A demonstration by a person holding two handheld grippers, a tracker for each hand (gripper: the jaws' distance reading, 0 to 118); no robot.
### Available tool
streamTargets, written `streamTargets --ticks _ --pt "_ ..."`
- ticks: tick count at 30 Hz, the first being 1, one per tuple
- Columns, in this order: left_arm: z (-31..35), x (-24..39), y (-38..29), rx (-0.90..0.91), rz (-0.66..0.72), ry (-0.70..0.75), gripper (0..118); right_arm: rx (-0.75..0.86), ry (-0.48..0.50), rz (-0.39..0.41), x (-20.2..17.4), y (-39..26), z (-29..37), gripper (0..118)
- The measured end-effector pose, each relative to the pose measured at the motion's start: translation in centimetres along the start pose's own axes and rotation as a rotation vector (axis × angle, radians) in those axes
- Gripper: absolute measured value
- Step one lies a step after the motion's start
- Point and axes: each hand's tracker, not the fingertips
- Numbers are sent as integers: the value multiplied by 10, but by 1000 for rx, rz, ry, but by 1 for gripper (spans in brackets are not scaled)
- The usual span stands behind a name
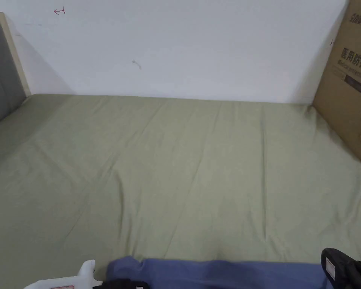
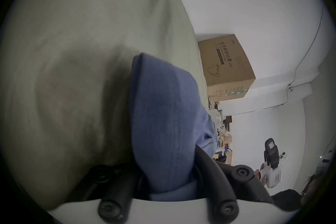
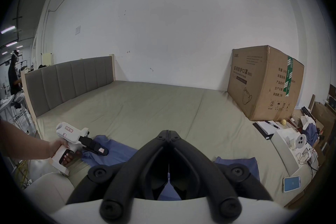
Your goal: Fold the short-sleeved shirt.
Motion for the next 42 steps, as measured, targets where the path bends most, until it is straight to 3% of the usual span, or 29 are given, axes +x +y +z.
streamTargets --ticks 7,10,11,13,16,17,19,22,26,27,28,29,30,33,37,39,40,42 --pt "2 36 -1 -57 -50 240 3 -21 7 -10 4 3 9 1" --pt "21 80 2 -100 -285 415 3 -8 17 -10 8 4 17 1" --pt "26 93 1 -122 -308 472 3 -3 21 -8 9 5 19 1" --pt "34 120 -6 -106 -390 674 3 4 30 -11 12 4 23 1" --pt "24 153 -23 -53 -595 1102 3 10 40 -26 15 0 29 1" --pt "18 158 -28 -56 -652 1135 3 10 43 -34 17 -1 31 1" --pt "8 168 -34 -53 -611 1068 3 12 45 -50 21 -5 35 1" --pt "-22 181 -46 -96 -390 775 3 14 40 -69 29 -9 44 1" --pt "-90 203 -65 -186 -413 623 8 8 12 -86 46 -16 54 1" --pt "-104 206 -69 -213 -406 575 23 8 4 -91 50 -16 56 1" --pt "-123 208 -74 -245 -389 534 67 7 -7 -97 55 -17 57 1" --pt "-137 208 -77 -290 -360 499 99 7 -18 -106 59 -18 58 1" --pt "-146 207 -80 -317 -333 487 117 6 -27 -115 63 -19 58 1" --pt "-150 218 -82 -279 -327 404 116 2 -48 -151 71 -21 58 1" --pt "-118 229 -80 -214 -347 425 116 7 -48 -180 77 -23 57 1" --pt "-101 234 -81 -145 -430 488 115 9 -46 -179 77 -23 57 1" --pt "-93 231 -81 -93 -483 530 106 11 -43 -178 77 -24 57 1" --pt "-87 230 -86 -54 -548 580 100 11 -39 -176 77 -25 57 1"
